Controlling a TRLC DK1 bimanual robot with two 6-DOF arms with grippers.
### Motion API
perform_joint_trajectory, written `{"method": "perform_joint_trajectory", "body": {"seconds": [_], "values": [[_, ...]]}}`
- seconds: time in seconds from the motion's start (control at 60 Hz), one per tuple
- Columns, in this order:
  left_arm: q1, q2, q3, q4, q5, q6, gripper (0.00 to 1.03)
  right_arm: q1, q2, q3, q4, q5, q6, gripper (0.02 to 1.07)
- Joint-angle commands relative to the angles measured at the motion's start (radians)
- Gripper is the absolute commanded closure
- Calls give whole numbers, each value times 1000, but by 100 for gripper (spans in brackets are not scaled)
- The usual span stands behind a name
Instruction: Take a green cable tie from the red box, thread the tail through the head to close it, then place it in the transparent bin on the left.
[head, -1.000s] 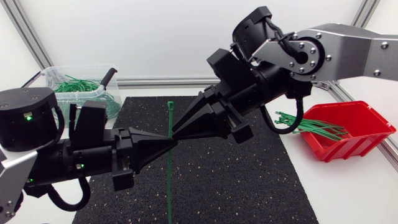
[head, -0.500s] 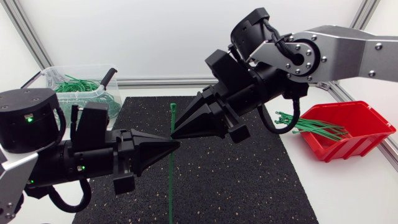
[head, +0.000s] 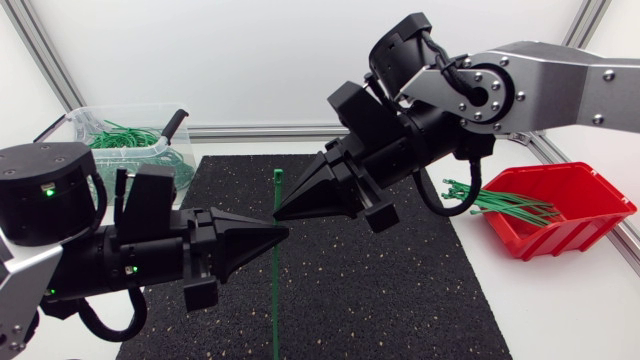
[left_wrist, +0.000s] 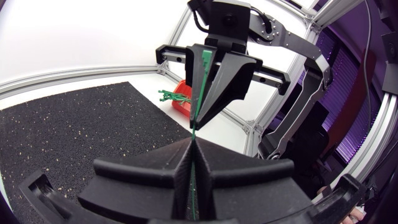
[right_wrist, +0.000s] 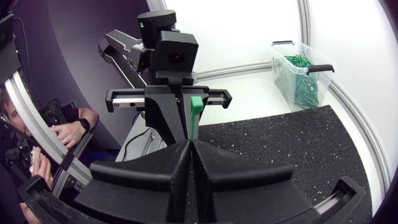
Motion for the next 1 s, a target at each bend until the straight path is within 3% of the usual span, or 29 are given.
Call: {"method": "perform_joint_trajectory", "body": {"seconds": [0.0,0.1,0.2,0.317,0.4,0.683,0.983], "values": [[10,9,-7,9,6,-27,89,13,-8,-29,6,38,-7,101],[52,-14,-10,2,6,-17,66,13,-17,-22,2,87,16,101],[113,-44,-15,-9,15,-4,54,22,-37,-19,-15,150,29,101],[197,-77,-13,-18,75,-4,53,45,-59,-11,-58,196,36,101],[219,-78,-16,-20,110,-4,52,60,-66,-6,-75,228,55,101],[240,-55,-2,-1,236,-17,52,90,-48,27,-133,248,145,101],[239,0,-16,101,314,-14,52,85,-8,52,-165,209,179,101]]}}
